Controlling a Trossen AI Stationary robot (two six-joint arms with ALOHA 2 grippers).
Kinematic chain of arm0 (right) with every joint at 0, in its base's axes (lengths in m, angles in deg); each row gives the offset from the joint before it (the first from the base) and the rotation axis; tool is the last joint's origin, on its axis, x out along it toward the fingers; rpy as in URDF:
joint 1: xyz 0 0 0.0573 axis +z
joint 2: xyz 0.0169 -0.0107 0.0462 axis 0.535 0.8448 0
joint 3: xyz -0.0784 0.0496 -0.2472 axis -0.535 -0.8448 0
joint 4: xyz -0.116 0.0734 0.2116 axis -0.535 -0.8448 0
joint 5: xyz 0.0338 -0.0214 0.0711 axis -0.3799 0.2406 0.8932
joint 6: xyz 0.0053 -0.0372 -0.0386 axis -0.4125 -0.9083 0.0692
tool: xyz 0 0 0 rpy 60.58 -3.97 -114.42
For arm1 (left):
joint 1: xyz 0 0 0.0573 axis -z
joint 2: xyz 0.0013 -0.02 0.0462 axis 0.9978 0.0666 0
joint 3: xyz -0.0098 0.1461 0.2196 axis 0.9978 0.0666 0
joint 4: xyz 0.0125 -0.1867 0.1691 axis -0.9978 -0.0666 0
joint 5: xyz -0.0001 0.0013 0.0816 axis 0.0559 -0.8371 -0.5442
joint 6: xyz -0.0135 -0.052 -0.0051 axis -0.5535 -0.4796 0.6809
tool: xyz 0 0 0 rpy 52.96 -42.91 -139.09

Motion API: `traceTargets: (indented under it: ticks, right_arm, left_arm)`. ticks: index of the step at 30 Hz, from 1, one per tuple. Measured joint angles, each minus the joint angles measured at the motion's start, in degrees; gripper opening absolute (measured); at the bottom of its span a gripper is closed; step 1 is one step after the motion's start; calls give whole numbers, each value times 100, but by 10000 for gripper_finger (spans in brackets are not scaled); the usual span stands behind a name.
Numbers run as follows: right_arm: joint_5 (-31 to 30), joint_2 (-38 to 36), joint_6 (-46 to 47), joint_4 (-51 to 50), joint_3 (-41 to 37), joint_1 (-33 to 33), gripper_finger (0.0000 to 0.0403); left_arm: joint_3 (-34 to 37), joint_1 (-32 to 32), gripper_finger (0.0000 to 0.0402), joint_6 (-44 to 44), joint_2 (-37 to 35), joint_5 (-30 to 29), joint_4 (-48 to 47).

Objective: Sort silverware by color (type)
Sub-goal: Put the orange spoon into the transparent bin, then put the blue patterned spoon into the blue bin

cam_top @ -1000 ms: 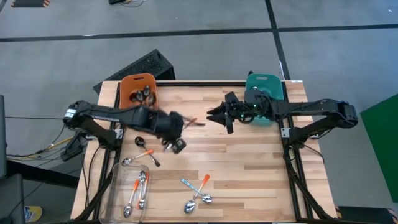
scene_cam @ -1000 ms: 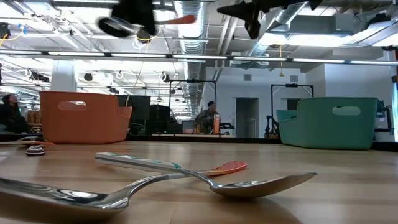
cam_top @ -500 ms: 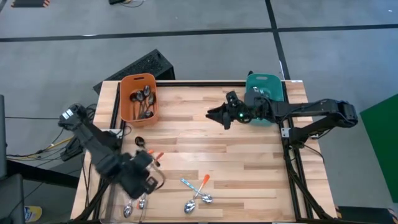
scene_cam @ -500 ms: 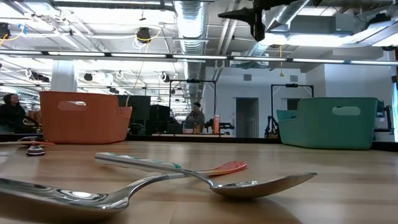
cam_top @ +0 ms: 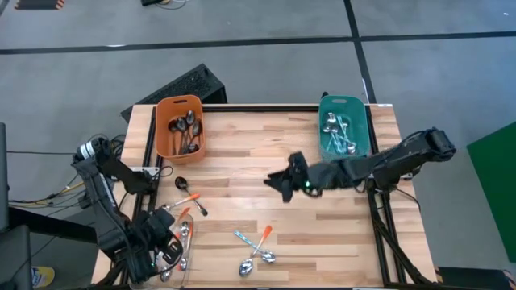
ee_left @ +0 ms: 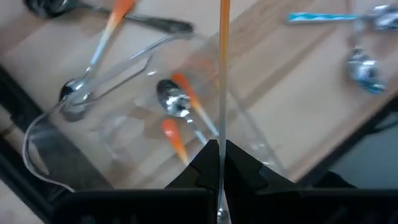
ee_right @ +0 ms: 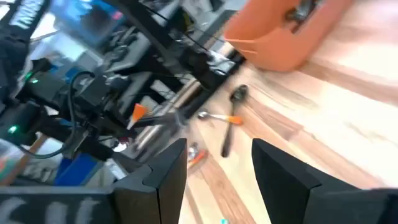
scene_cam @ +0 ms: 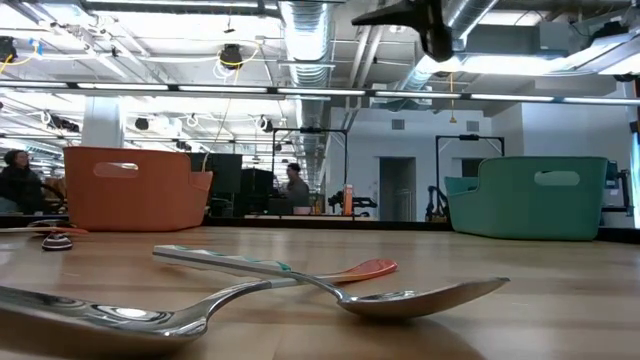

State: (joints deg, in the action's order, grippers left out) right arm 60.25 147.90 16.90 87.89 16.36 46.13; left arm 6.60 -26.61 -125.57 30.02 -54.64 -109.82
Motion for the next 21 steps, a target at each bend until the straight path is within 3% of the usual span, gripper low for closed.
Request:
traceTargets:
  ticks: [4,9,16,21]
  right_arm:
    - [-759,352,424,-22,29,546,203]
    - [-1189,1024,681,-56,311,1060,203]
    - [-873,2138,1258,-539,1042,1260,203]
    - [-279,2741,1045,-2049,2118,1401,203]
  left_arm:
    - [559,223,0,-618,2,69,265]
    - [1003,266,2,-901,4,489,456]
    - [1519,265,58,-1057,4,467,1333]
    - [1661,265,124,-603,0,500,1725]
